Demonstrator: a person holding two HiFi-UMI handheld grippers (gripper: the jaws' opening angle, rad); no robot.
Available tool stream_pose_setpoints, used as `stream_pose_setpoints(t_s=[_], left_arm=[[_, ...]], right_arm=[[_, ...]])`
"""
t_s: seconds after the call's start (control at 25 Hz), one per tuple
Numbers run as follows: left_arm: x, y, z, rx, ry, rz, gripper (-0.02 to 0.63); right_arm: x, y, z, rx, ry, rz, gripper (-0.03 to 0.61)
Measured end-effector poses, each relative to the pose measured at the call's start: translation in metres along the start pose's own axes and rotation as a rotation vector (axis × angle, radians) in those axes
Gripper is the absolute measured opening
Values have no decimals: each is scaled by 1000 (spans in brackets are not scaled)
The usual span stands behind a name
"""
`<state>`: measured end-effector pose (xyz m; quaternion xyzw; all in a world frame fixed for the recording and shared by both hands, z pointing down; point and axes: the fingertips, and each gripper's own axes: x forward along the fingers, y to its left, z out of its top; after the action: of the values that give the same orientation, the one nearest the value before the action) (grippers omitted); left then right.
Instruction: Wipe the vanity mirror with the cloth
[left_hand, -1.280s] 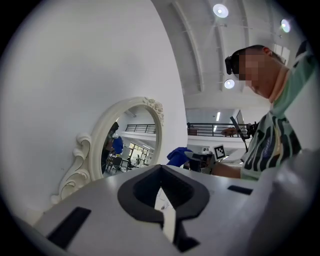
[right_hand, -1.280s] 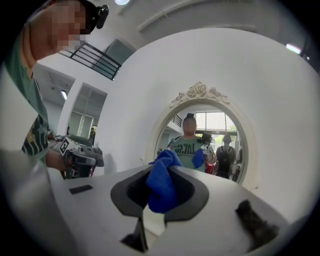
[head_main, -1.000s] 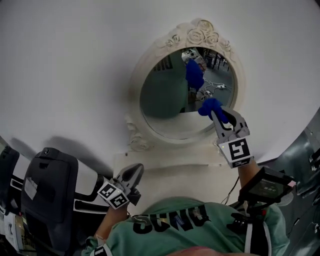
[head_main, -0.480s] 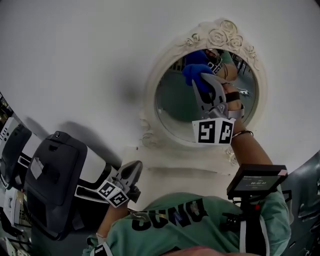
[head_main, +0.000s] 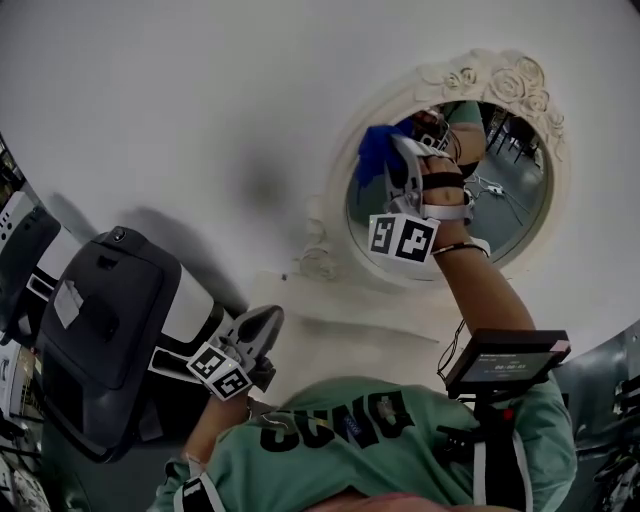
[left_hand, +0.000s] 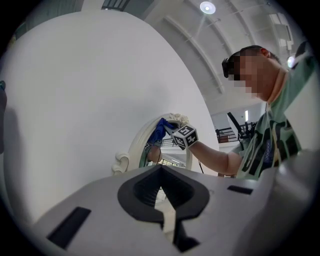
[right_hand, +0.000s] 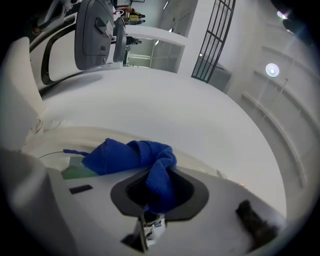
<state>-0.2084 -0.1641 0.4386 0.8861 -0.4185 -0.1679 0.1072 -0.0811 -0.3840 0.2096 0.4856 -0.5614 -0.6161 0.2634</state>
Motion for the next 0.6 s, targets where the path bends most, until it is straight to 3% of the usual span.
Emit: stream_pose_setpoints(t_s=[0.16, 0.4, 0.48, 0.6], left_arm=[[-11, 9, 1, -12, -5, 29, 9], [-16, 15, 0, -22, -7, 56, 9], [-15, 15, -3, -25, 5, 60, 9], [-16, 13, -8, -35, 23, 66, 9]], right_arm=[[11, 27, -9, -6, 44, 31, 52], [14, 61, -3, -8, 29, 31, 51], [8, 95, 4, -39, -3, 98, 51], [-16, 186, 8, -128, -40, 275, 51]])
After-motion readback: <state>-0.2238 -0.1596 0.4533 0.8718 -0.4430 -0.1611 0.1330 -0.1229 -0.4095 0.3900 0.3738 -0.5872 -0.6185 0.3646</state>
